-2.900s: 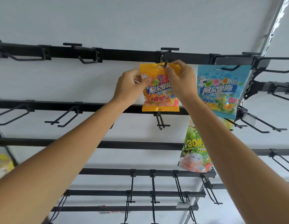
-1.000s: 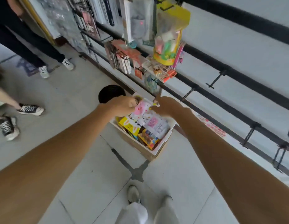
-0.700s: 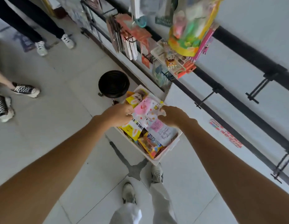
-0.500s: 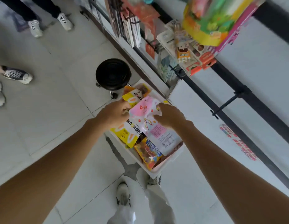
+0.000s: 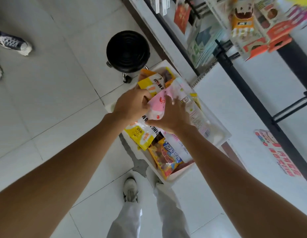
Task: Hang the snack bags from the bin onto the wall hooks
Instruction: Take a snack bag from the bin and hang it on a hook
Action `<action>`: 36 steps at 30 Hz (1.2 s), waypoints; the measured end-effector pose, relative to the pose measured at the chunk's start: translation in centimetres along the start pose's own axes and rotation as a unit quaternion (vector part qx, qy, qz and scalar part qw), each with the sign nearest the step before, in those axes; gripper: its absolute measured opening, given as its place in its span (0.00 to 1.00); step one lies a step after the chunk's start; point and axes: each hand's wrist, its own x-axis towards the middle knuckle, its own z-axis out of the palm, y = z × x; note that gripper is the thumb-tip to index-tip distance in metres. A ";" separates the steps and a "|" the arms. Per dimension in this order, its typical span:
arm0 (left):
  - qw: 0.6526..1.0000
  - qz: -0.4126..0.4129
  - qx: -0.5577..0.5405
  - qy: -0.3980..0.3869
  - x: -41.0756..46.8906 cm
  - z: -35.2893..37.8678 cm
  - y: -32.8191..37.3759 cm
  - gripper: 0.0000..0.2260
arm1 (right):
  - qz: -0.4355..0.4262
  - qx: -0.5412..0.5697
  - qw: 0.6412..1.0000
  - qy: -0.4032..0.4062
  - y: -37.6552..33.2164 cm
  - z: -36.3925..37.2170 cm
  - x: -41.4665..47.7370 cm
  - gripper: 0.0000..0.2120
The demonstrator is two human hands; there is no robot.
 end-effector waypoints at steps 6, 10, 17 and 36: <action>0.989 -0.054 -0.141 -0.002 -0.6 -0.1 1.6 0.09 | -0.065 0.007 0.990 0.121 -1.2 -0.2 -1.9 0.28; 0.976 -0.081 -0.201 -0.024 -1.2 -0.7 3.7 0.08 | -0.037 0.046 0.985 0.162 -1.9 -0.6 -3.7 0.16; 0.970 -0.013 -0.240 -0.030 -3.7 -2.3 6.9 0.06 | 0.010 0.091 0.975 0.204 -0.3 -3.3 -7.3 0.11; 0.987 0.128 -0.072 -0.060 -9.7 -10.4 8.1 0.29 | 0.031 0.111 0.945 0.306 0.0 -9.8 -18.7 0.12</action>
